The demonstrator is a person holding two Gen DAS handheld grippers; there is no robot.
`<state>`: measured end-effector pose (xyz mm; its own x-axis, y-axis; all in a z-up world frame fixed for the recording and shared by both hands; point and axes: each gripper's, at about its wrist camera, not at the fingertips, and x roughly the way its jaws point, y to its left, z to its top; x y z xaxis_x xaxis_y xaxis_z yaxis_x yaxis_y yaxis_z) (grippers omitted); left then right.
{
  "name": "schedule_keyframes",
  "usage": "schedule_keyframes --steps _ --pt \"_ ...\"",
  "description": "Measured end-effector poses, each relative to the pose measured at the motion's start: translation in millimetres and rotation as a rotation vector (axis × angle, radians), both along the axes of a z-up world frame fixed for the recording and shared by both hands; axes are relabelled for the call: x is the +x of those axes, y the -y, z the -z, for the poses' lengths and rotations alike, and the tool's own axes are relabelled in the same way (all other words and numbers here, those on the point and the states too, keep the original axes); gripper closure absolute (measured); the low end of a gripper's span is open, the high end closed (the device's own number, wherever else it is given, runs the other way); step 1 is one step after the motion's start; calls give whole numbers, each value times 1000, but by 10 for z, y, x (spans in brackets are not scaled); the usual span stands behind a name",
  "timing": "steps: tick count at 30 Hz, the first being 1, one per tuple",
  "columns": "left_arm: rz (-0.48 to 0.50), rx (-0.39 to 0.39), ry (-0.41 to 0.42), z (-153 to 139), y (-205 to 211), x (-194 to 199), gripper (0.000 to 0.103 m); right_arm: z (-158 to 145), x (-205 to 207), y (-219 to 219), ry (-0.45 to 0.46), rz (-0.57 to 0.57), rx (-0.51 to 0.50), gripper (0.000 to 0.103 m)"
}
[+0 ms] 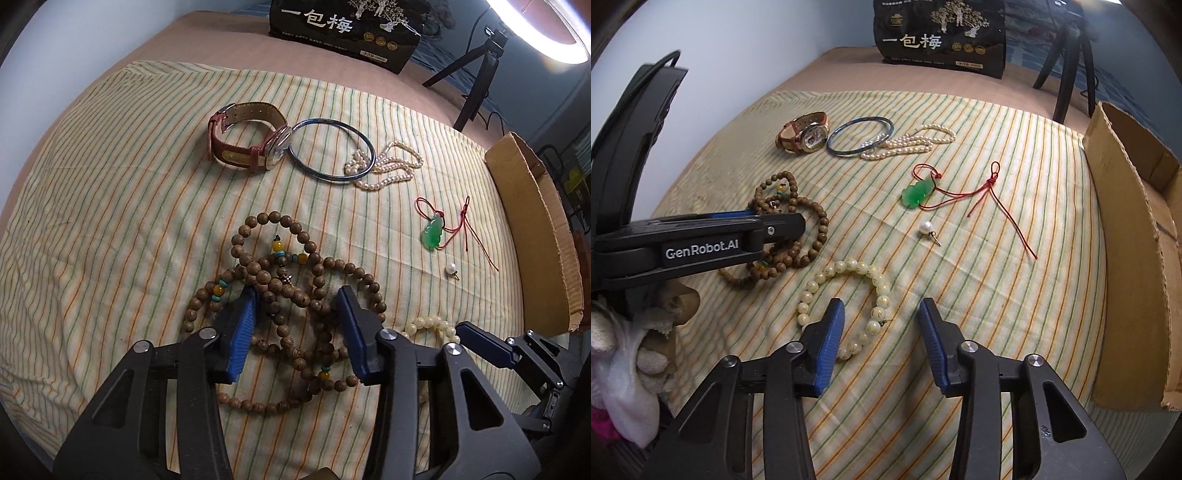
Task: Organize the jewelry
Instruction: 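Move left tool to the brown bead mala while right tool approaches the cream bead bracelet, then grasp the brown bead mala with left tool while right tool grasps the cream bracelet, then lift and carry the mala with left tool while right tool carries the bracelet to the box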
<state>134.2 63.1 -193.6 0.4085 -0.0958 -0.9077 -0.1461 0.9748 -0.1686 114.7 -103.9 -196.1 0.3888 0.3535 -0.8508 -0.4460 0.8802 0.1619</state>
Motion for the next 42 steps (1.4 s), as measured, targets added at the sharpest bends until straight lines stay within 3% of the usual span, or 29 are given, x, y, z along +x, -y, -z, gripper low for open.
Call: schedule_keyframes --steps 8,11,13,29,42 --pt "-1 -27 8 3 25 16 88 15 28 -27 27 -11 -29 89" --pt "-16 -67 8 -10 -28 8 90 8 35 -15 22 -6 -18 90" --pt "-23 -85 10 -29 -56 -4 93 -7 32 0 18 -2 -3 96" --pt "-45 -153 160 -577 -242 -272 93 -374 -93 145 87 25 72 97" --pt "13 -187 296 -1172 -32 -460 93 -808 -293 510 179 71 126 97"
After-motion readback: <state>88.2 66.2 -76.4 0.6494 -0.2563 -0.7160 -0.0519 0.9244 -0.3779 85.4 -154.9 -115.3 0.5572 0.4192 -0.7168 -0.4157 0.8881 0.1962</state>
